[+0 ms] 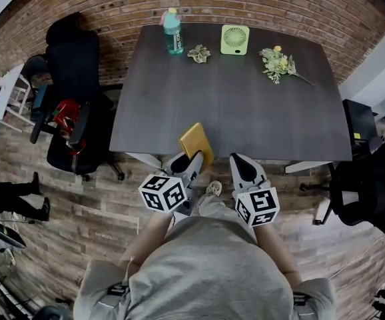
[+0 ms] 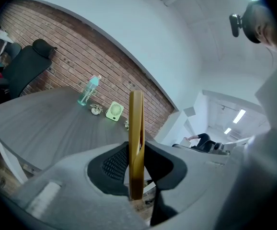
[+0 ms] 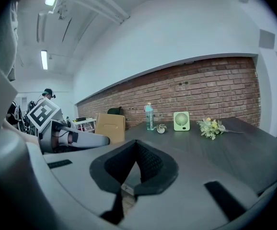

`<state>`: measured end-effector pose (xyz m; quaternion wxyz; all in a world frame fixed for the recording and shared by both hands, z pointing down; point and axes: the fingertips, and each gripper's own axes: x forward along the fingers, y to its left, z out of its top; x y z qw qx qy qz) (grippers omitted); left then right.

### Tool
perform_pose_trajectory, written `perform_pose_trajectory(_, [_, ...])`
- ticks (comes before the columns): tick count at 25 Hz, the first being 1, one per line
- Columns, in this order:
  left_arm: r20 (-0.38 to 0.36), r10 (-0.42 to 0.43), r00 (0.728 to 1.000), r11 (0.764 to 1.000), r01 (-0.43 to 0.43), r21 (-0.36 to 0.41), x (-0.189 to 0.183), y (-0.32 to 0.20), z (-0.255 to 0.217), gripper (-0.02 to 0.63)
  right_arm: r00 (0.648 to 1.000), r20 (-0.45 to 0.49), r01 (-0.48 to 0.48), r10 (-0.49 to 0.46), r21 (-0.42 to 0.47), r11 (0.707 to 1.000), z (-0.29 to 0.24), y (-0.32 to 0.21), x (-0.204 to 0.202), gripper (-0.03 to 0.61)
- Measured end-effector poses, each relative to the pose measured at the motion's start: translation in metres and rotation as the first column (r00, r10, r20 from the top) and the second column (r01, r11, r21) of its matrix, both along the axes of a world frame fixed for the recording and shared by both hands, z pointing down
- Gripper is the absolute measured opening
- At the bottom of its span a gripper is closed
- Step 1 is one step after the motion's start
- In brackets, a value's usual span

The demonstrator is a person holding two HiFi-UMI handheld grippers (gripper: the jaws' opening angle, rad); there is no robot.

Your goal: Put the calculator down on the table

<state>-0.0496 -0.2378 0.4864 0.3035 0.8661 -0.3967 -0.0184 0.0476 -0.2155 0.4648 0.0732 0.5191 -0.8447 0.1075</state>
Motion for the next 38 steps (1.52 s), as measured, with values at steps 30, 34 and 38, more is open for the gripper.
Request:
perform_pose_trajectory(30, [0.047, 0.024, 0.999, 0.988, -0.016, -0.153, 0.05, -0.153, 0.055, 0.089, 1.0, 0.01, 0.012, -0.012, -0.079, 0.997, 0.031, -0.142, 0.032, 0.002])
perform_pose_trajectory(34, [0.055, 0.029, 0.998, 0.982, -0.018, -0.187, 0.055, -0.164, 0.068, 0.089, 1.0, 0.009, 0.016, -0.016, -0.092, 0.996, 0.038, -0.151, 0.033, 0.002])
perform_pose_trajectory(38, [0.062, 0.034, 0.997, 0.974, -0.019, -0.225, 0.058, -0.174, 0.081, 0.089, 1.0, 0.011, 0.02, -0.019, -0.105, 0.994, 0.042, -0.159, 0.034, 0.002])
